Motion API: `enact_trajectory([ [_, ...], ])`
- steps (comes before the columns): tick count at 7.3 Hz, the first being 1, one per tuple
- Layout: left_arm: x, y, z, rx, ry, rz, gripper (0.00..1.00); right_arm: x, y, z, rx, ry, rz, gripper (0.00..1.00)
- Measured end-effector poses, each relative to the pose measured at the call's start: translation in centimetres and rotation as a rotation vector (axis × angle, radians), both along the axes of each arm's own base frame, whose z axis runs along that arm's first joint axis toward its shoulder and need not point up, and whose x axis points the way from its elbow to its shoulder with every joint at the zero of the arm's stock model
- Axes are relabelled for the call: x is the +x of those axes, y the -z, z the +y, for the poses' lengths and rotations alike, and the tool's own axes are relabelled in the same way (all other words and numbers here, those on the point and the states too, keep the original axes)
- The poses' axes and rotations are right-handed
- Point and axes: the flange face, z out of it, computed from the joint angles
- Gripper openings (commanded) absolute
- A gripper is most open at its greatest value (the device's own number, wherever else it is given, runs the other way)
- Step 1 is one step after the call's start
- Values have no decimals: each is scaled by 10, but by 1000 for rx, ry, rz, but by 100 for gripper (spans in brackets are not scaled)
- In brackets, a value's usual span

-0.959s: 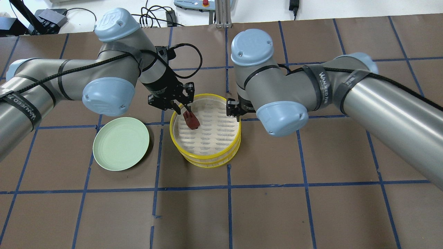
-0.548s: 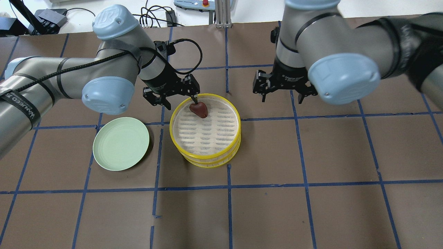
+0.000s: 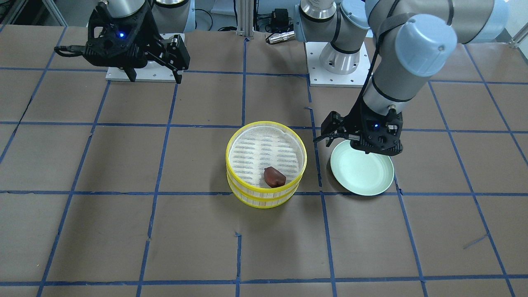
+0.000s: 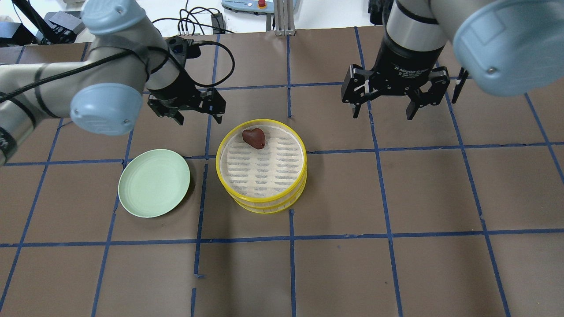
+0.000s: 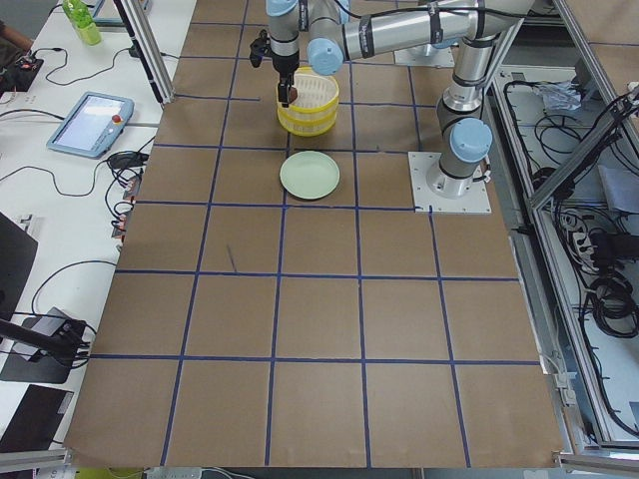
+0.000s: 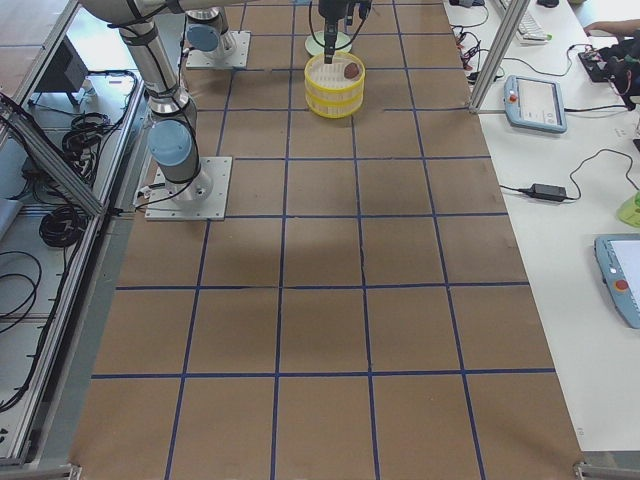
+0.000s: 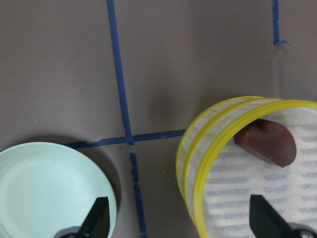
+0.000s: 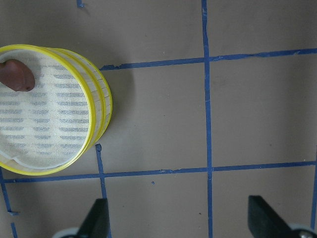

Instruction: Stack buns with steamer

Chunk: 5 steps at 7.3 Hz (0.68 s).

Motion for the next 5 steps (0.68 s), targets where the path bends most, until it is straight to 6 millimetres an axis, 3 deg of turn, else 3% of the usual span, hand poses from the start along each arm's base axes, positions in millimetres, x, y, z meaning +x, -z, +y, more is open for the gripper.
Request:
enact_trajectory([
  [3, 9, -74, 51, 70, 21, -27, 100, -5, -11, 8, -30, -47, 30, 100],
  [5, 7, -105, 85, 52, 22, -30, 100, -6, -12, 7, -37, -70, 24, 100],
])
